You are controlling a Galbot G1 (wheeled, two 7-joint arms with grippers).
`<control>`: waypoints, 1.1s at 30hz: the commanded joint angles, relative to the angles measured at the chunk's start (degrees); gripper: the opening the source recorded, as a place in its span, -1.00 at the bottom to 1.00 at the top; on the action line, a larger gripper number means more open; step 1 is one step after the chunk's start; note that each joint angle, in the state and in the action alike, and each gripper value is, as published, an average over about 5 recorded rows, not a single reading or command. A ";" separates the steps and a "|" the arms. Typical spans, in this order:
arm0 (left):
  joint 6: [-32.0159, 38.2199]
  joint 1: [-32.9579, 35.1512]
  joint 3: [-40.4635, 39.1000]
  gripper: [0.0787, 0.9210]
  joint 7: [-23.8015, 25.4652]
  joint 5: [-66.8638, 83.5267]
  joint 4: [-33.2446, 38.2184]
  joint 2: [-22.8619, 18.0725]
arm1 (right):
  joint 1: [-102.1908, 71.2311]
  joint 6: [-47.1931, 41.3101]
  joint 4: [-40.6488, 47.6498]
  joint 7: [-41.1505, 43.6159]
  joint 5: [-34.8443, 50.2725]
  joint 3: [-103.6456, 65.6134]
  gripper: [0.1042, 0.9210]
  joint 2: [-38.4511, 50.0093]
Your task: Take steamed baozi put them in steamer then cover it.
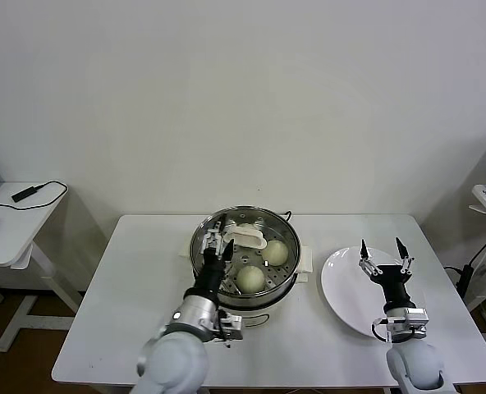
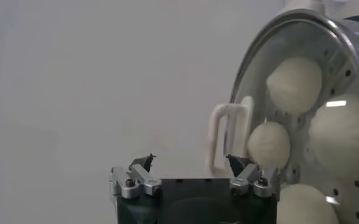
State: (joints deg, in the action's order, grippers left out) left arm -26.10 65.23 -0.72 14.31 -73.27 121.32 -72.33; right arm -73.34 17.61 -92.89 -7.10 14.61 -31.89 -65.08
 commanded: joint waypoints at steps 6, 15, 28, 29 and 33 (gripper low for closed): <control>19.26 4.55 27.62 0.77 -22.94 66.51 -2.98 0.65 | -3.41 -2.08 -1.12 2.08 9.60 -2.09 0.76 1.29; 34.75 6.25 33.64 0.77 -13.70 85.94 -12.67 -0.43 | -4.43 -1.97 -0.09 2.99 11.05 -2.14 0.76 -0.10; 39.45 8.43 33.49 0.77 -10.27 85.59 -14.00 -1.07 | -5.57 -1.21 0.23 5.62 12.74 -2.35 0.76 -0.39; 39.51 8.52 33.51 0.77 -10.18 85.38 -14.10 -1.05 | -5.62 -1.20 0.19 5.63 12.76 -2.34 0.76 -0.37; 39.69 9.03 33.54 0.77 -10.07 84.65 -14.22 -1.18 | -5.72 -1.21 0.11 5.59 12.76 -2.35 0.76 -0.29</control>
State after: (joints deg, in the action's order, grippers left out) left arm 8.43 73.18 30.31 3.27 5.01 109.14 -73.27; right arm -78.61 16.17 -92.75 -2.41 26.09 -34.12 -65.29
